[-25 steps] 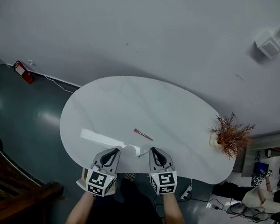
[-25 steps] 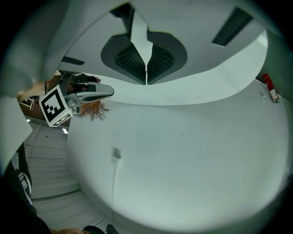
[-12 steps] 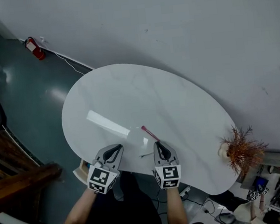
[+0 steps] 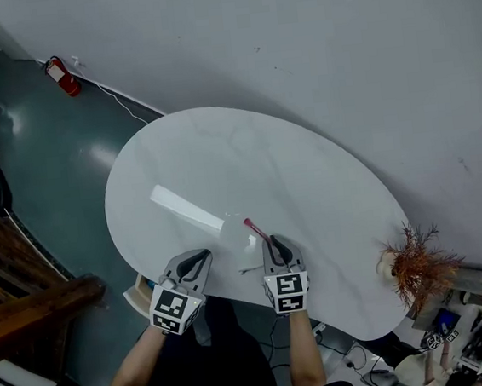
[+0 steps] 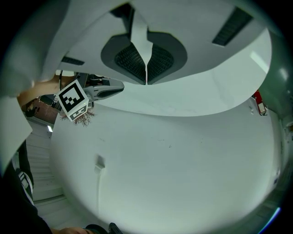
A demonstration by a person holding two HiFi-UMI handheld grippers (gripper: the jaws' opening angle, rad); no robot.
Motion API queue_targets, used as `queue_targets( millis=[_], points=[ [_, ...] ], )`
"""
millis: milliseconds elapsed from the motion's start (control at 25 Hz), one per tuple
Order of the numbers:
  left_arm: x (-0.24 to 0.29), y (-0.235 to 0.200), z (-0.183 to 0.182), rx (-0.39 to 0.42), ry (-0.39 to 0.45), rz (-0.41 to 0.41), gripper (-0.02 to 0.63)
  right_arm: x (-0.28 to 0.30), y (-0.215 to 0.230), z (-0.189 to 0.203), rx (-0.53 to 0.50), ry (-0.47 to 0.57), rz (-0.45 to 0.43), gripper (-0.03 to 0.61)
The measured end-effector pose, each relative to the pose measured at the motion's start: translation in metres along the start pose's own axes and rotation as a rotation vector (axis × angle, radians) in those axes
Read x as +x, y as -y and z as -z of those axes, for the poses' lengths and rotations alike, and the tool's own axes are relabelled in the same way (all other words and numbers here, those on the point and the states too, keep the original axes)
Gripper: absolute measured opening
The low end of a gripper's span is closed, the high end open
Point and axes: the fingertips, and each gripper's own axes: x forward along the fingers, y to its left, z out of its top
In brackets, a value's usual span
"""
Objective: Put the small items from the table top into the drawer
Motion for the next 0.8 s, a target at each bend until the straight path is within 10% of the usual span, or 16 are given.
queue_targets(
  millis=[800],
  points=[
    [-0.007,-0.017,0.008,-0.039,-0.009,-0.027,0.026,0.033,-0.003,0.026,0.017,-0.168,-0.034,0.127]
  ],
)
